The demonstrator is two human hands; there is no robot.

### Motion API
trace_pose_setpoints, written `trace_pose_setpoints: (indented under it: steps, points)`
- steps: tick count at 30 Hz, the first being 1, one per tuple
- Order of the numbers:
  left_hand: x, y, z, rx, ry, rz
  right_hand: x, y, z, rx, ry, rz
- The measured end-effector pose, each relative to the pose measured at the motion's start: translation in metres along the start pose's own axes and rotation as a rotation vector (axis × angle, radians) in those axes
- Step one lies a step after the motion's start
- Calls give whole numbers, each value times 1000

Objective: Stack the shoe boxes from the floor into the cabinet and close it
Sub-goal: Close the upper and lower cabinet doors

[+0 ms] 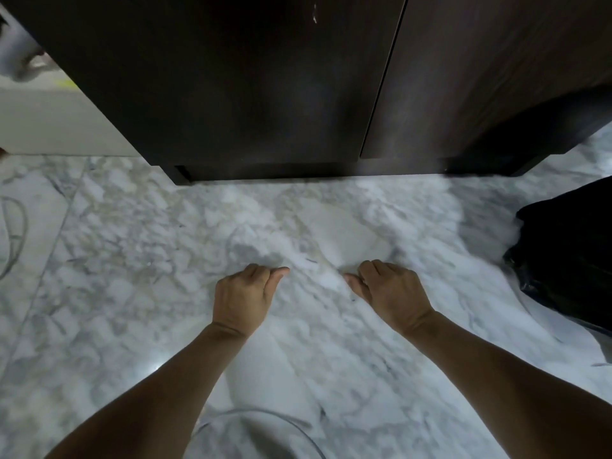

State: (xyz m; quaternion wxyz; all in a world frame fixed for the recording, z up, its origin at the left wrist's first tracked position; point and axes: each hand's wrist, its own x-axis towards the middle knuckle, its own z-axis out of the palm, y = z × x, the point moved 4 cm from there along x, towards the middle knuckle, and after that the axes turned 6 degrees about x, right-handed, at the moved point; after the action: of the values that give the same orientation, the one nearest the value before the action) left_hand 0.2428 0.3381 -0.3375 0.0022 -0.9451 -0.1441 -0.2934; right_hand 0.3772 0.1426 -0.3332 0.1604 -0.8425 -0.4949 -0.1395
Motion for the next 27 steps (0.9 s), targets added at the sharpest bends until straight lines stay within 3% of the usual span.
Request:
trace_pose_setpoints:
  steps: [6,10,14,21,27]
  points:
    - [15,-1,-1,-21,-2,-18,13,12,-11,237,-116,166]
    - [38,18,-18,-119,4,-32,25,28,-55,394,-81,324]
    - [90,50,-37,-189,-4,-35,50,45,-119,353,6,456]
    - [194,151,-91,-405,31,-12,78,59,-246,353,243,481]
    - [251,259,-137,-666,28,-14,37,115,-328,353,304,702]
